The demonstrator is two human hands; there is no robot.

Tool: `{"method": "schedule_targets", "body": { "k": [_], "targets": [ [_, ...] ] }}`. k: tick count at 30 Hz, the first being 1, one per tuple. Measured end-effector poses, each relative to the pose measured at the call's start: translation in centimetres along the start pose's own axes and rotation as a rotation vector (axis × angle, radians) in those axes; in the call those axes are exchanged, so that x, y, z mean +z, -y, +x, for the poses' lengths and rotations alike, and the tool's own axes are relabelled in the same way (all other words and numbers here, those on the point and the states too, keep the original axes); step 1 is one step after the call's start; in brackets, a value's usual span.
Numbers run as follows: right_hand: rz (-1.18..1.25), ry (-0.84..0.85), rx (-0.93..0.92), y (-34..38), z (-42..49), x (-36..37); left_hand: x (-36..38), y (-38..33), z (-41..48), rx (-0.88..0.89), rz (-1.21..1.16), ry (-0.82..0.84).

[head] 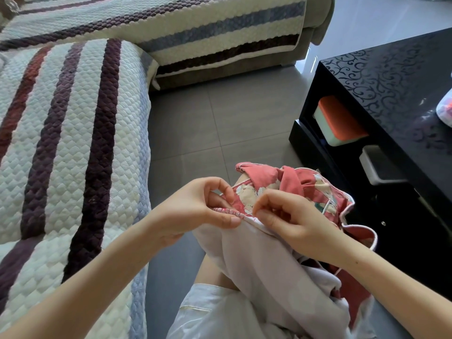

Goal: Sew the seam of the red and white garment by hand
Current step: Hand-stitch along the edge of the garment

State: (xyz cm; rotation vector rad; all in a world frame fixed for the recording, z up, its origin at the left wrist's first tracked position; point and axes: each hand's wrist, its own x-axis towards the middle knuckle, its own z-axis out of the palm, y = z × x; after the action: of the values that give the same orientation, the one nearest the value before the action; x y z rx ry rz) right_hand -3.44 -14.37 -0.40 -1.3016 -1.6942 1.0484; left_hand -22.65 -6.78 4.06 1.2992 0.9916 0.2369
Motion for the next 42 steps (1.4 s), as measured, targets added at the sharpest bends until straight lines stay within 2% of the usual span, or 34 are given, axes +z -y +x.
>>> {"method": "schedule_targets", "body": {
  "k": [10, 17, 22, 27, 34, 38, 42],
  "targets": [
    [0.053, 0.027, -0.004, 0.0, 0.3, 0.4, -0.1, -0.2, 0.0, -0.006, -0.006, 0.017],
    [0.277, 0.067, 0.046, 0.1, 0.6, 0.5, 0.0, -0.5, -0.2, -0.017, -0.104, 0.107],
    [0.326, 0.101, 0.007, 0.4, 0.6, 0.6, 0.4, -0.8, -0.4, -0.018, -0.113, 0.109],
    [0.257, 0.12, -0.028, 0.0, 0.5, 0.1, 0.8, -0.6, -0.4, -0.031, -0.097, 0.094],
    [0.074, 0.008, -0.014, -1.9, 0.0, -0.7, 1.2, -0.7, -0.5, -0.052, -0.183, 0.115],
    [0.015, -0.044, -0.116, -1.6, -0.3, -0.2, 1.3, -0.7, -0.5, -0.03, -0.215, 0.113],
    [0.063, -0.077, -0.178, -0.9, -0.4, 0.6, 1.5, -0.3, -0.5, -0.008, -0.227, 0.118]
  ]
}}
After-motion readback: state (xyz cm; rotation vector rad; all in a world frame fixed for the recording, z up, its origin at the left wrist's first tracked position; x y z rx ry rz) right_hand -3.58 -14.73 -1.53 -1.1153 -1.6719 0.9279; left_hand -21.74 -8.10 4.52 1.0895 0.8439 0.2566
